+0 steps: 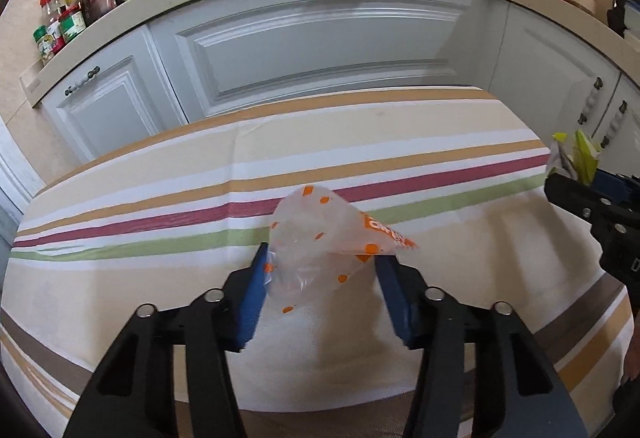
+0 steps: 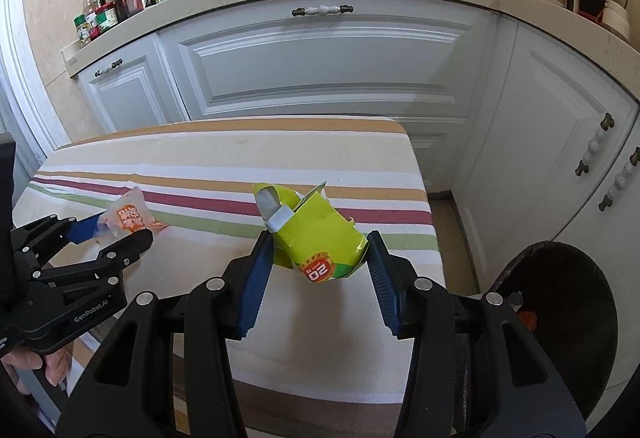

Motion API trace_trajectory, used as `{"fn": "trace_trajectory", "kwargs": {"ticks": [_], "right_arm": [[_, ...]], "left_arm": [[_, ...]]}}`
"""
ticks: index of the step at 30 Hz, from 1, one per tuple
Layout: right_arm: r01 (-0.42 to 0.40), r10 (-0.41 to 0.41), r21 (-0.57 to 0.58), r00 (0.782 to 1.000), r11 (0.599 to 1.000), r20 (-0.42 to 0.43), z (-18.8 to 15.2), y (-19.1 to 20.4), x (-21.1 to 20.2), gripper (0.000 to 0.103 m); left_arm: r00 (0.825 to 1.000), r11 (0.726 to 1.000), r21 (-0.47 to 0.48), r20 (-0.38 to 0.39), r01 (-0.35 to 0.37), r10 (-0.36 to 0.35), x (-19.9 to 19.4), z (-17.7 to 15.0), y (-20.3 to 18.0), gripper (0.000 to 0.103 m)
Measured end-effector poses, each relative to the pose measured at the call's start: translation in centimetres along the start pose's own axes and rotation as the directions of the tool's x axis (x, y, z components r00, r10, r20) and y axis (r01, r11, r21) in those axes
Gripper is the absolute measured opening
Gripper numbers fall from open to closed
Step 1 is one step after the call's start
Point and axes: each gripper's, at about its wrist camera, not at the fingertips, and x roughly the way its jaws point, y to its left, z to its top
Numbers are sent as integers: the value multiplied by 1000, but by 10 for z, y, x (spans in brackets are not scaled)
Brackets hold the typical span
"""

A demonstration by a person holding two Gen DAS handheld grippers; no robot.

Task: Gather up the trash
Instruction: 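Grasp the clear orange-dotted snack bag with the left gripper while the right gripper holds the wrapper, then carry the snack bag and yellow-green wrapper over the black bin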

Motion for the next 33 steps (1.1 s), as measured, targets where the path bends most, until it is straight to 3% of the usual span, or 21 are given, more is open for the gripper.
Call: {"fn": "trace_trajectory", "kwargs": {"ticks": [5,6,19,33], "right_arm": [[0,0,4,1000,1000,3,-1,1,-3,46],[-1,1,5,1000,1000,4,-2,1,-4,46],[-16,16,16,1000,1000,17,-23,8,-36,46],[-17,18,-1,999,1000,42,-56,19,-82,46]], "left_arm": [[1000,1000,0,-9,24,-24,-3,-5,-3,26],[1000,1000,-6,-11,26,-26,-3,-6,-2,13],[1000,998,-53,21,18,-17,-34,-30,1,11],[996,990,-138,85,5,7,-94,-63,0,11]]}}
